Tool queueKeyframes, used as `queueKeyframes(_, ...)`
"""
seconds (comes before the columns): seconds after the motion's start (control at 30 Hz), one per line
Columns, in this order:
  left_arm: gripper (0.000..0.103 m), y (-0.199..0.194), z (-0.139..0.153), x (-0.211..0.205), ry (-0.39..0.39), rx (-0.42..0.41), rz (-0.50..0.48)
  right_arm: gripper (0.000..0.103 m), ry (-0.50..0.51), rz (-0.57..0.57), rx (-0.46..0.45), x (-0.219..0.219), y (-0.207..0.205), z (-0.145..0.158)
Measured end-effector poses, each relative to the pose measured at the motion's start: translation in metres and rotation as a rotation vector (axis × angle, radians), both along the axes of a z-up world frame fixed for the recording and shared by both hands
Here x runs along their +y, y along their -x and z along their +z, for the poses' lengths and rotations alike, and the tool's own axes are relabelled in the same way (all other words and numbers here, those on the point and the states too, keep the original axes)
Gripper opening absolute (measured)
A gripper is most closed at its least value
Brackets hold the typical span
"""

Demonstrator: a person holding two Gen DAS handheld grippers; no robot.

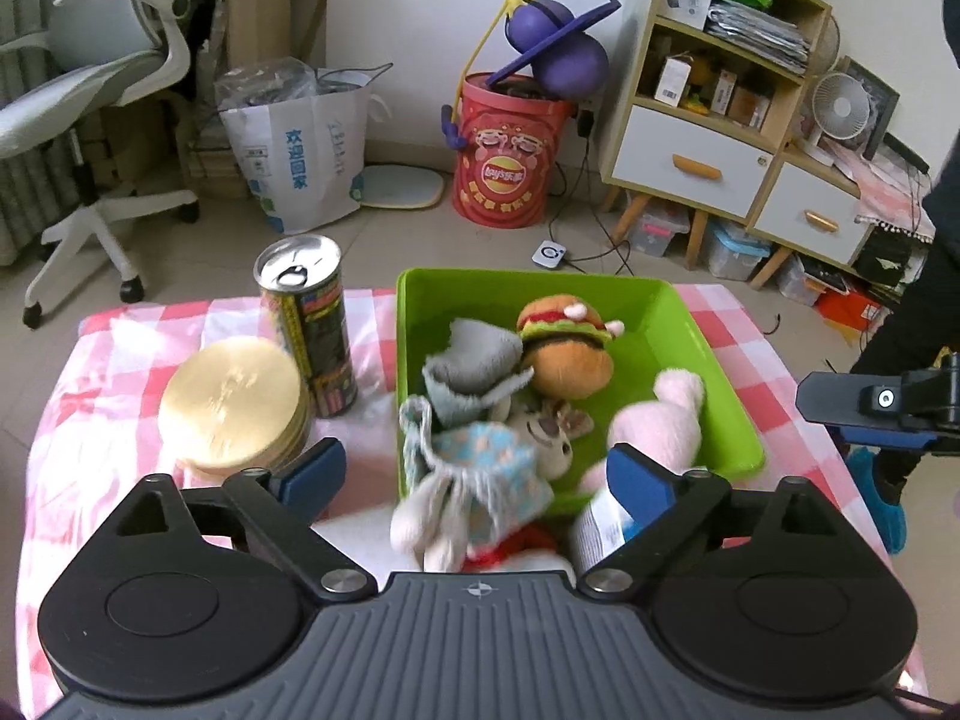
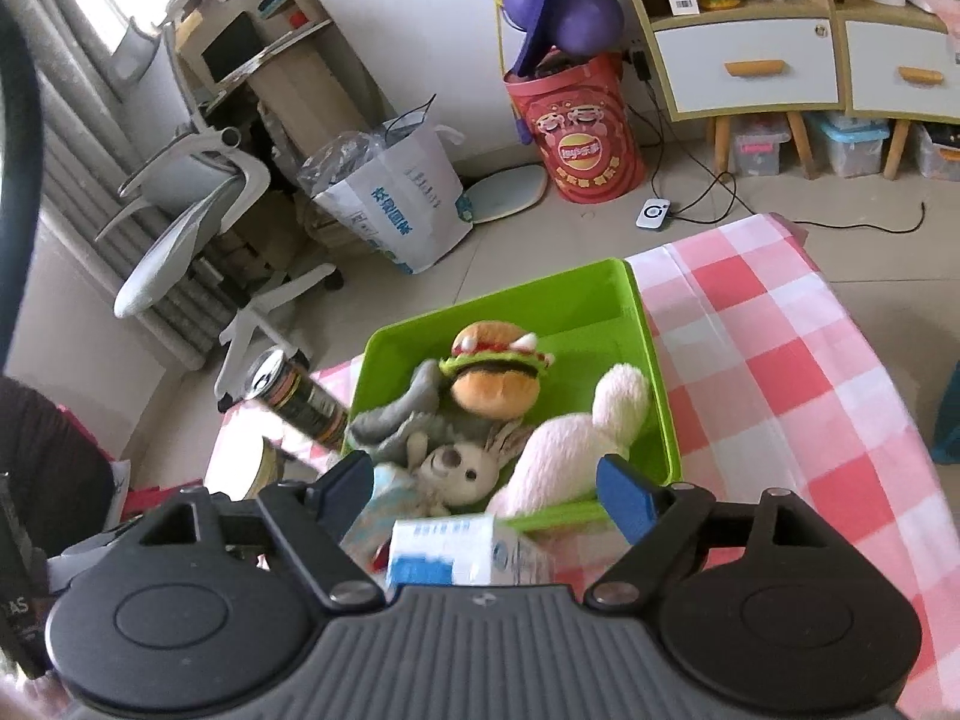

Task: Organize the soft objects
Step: 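Grasp the white cloth with the right tool while the left tool grasps the white glove plush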

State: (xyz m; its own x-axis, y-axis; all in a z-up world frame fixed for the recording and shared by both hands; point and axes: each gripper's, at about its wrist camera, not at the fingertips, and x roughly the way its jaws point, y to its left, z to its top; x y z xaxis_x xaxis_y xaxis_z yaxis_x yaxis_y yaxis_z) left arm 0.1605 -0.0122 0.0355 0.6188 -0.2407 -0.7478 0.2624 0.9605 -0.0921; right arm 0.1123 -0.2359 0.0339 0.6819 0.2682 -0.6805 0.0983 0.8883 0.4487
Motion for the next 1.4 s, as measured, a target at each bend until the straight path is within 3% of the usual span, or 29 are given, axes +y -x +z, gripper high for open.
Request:
queueKeyframes(0.43,0.097,0.077,-0.02,0.03,0.024,0.032,0.045,0.065,0.042,0.087,0.032,0.029,0.071,-0.006)
queueKeyframes(0.67,0.097,0.117,-0.057,0.053,0.08,0.021,0.094,0.065,0.055,0.118,0.087,0.04,0.111,-0.038)
queueKeyframes(0.8,0.097,0.13,-0.072,0.061,0.119,-0.023,0.025,0.065,0.165,0.189,0.17,0.051,0.126,-0.061)
queueKeyframes(0.93,0.097,0.137,-0.092,0.059,0.077,-0.027,-0.046,0.065,0.204,0.255,0.217,0.052,0.137,-0.081)
queueKeyframes(1.03,0.096,0.135,-0.108,0.064,0.054,0.01,-0.055,0.065,0.209,0.269,0.3,0.05,0.141,-0.099)
queueKeyframes(1.33,0.09,0.117,-0.121,0.07,0.201,0.085,-0.007,0.065,0.129,0.366,0.449,0.053,0.141,-0.133)
queueKeyframes(1.4,0.08,0.112,-0.125,0.068,0.232,0.122,0.016,0.065,0.123,0.388,0.466,0.056,0.142,-0.137)
